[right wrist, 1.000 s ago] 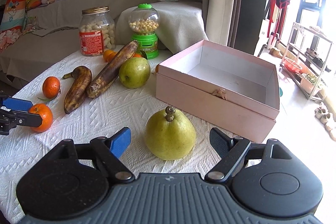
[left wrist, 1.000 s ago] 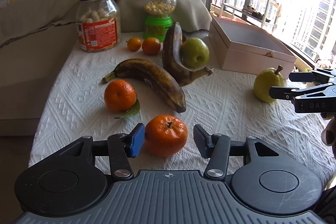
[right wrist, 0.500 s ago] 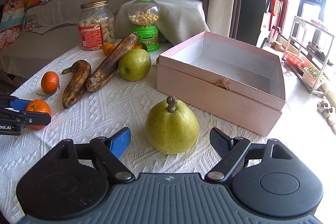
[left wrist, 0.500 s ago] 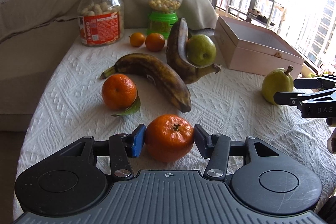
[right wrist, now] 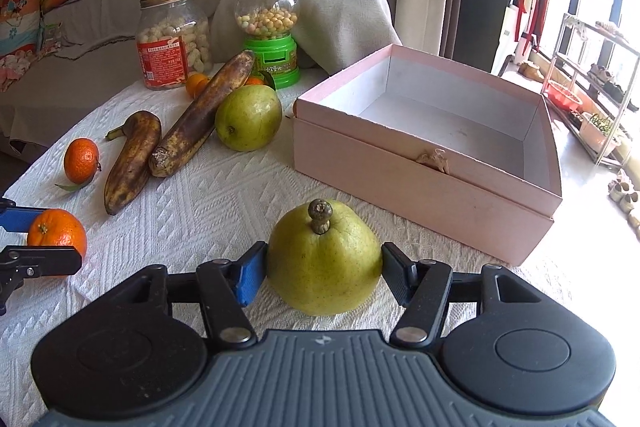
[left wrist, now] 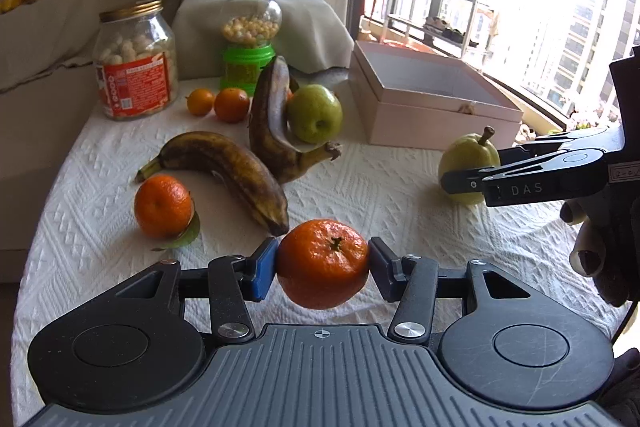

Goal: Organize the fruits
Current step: 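Lower the pear into the pink box with the right tool while the left tool drops the mandarin in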

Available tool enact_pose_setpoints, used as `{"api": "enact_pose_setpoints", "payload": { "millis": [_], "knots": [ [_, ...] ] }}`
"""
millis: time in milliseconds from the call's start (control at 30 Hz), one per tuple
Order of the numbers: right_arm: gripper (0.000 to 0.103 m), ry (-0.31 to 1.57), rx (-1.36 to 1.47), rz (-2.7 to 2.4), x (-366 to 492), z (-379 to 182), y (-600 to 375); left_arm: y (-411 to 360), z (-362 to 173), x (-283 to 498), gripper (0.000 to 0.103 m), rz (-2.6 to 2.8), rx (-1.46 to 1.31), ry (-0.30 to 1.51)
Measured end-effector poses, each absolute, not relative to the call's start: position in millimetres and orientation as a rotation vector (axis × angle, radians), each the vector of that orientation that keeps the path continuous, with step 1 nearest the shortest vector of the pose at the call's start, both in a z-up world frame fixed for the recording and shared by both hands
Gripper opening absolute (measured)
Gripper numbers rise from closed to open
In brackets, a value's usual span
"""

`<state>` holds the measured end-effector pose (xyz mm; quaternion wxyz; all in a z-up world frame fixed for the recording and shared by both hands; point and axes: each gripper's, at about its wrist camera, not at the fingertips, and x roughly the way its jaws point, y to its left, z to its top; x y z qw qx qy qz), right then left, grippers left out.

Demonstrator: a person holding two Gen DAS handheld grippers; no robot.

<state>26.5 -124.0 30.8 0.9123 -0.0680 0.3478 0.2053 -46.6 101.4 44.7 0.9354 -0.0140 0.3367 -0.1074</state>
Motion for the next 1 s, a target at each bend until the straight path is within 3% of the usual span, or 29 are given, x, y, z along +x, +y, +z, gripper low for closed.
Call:
{"api": "enact_pose_setpoints", "payload": {
  "millis": [233, 400, 633, 1000],
  "knots": [
    [0.061, 0.543, 0.034, 0.421, 56.2, 121.3, -174.0, 56.5, 120.8, 31.8, 0.055, -0.372, 0.016, 0.500],
    [0.062, 0.448, 0.071, 0.332, 95.7, 159.8, -202.2, 8.9, 116.1, 125.8, 0.055, -0.445, 0.002, 0.582],
    [0.062, 0.610, 0.150, 0.294, 144.2, 113.6, -218.4, -22.5, 65.8, 169.8, 0.056, -0.446, 0.123, 0.703],
    [0.062, 0.900, 0.335, 0.366, 232.0, 48.1, -160.3, 32.1, 84.0, 82.6, 0.054, -0.445, 0.032, 0.563]
  ]
}}
